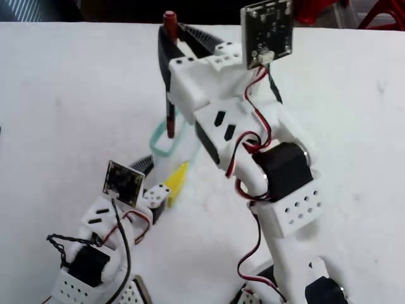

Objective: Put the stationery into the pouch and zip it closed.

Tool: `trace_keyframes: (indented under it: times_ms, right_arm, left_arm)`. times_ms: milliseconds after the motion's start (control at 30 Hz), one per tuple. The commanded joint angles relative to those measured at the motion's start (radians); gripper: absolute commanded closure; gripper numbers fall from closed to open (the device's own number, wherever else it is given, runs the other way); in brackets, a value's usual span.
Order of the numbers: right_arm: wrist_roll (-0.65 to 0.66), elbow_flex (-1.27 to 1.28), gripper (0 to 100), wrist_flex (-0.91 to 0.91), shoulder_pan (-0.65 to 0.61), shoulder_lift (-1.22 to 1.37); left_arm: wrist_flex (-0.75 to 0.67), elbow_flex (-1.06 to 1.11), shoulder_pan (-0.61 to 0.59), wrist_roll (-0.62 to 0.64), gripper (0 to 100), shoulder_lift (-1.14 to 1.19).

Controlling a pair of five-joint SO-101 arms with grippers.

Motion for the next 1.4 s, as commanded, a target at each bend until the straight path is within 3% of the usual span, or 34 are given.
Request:
trace_keyframes:
  times_ms: [0,500,600,733,1367]
  right_arm:
    - [-0.006,0.048,98.2,0.041,-0.002,-0.047]
    - [0.005,0.356,97.9,0.048,-0.002,-0.286]
    - [0.123,0.364,90.0,0.087,-0.010,-0.291]
    - [0.133,0.364,76.5,0.119,-0.019,-0.298]
    - [0.143,0.342,79.0,0.182,-0.024,-0.315]
  left_arm:
    - [-0.014,-0.006,0.008,-0.011,79,0.007]
    - [-0.014,-0.006,0.008,-0.011,79,0.007]
    - [-0.014,-0.006,0.008,-0.011,79,0.007]
    - [-0.014,-0.005,0.008,-0.011,79,0.007]
    - [-0.014,-0.005,0.004,-0.011,79,0.007]
